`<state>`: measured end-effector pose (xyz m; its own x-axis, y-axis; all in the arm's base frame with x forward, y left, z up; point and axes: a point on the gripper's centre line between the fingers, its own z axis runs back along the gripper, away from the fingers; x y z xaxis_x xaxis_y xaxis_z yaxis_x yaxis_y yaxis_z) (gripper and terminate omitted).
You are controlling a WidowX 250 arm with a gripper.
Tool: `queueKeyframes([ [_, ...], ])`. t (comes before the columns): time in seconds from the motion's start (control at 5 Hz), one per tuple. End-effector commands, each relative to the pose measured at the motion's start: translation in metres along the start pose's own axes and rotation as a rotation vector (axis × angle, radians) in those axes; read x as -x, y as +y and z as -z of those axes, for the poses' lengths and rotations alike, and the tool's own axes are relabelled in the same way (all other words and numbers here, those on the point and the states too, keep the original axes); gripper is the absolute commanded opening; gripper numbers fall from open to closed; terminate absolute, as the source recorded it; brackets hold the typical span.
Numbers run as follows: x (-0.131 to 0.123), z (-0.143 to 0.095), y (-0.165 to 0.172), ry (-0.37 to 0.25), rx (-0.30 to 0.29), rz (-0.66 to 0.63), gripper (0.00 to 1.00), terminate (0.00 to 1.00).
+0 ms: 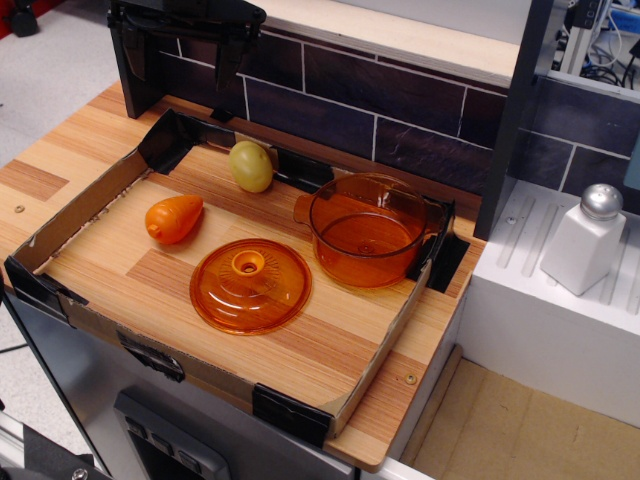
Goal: Put carrot in pot
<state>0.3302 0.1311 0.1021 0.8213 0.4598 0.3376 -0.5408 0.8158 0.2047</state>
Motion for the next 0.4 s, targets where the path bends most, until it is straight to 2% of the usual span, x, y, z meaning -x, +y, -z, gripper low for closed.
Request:
queueKeyframes([
  [0.0, 0.000, 0.000, 0.000, 0.000, 0.000, 0.000, 1.00, 0.00],
  [0.2, 0.020, -0.011, 0.004, 0.008, 0.042, 0.098, 1.00, 0.00],
])
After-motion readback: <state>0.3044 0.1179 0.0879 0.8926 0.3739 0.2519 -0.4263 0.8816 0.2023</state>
